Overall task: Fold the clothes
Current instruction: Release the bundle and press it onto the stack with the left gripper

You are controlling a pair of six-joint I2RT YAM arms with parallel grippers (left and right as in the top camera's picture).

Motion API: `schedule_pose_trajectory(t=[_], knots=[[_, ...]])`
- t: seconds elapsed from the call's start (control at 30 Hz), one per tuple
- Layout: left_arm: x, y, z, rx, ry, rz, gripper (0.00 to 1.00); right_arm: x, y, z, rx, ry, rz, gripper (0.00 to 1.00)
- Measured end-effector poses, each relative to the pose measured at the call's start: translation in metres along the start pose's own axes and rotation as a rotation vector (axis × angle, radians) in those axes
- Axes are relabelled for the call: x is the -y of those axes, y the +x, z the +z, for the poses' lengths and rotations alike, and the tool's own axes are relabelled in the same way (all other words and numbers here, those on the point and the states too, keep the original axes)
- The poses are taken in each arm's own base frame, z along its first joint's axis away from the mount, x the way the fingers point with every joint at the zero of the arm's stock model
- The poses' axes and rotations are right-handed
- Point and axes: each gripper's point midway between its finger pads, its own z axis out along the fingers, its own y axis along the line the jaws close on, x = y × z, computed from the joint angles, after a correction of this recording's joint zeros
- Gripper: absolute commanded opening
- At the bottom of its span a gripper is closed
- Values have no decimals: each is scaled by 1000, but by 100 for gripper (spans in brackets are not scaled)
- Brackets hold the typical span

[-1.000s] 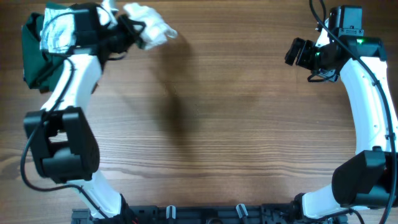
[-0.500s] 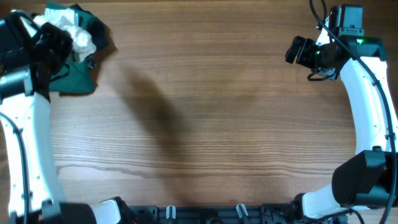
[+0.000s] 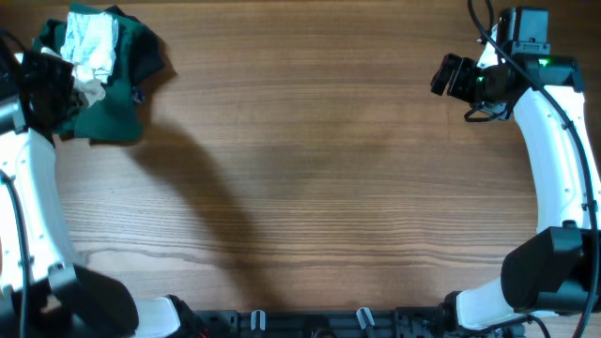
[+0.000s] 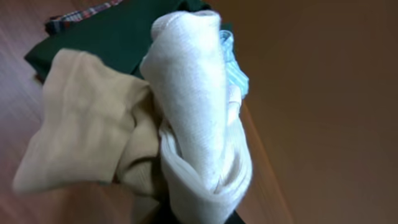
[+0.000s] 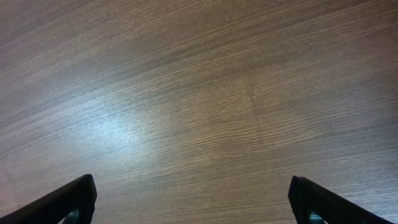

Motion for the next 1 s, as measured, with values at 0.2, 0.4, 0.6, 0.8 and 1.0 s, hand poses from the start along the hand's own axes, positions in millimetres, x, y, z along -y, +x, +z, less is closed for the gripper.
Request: schedule_pose_trajectory(t=[0.2,0.4,0.6,0.8,1.0], knots=[[11,-14,38,44,60,2,4,0,2,0,-7,2,1,100],[19,-18,60,49,116,9,4,0,2,0,-7,2,1,100],[14,-12,93,23,128,9,4,1,5,0,-19,5,2,100],[21,-4,118,-17,206,17,4,2,8,0,-31,9,3,100],[39,-2,114,-39,300,37,4,3,9,0,-36,10,3,100]])
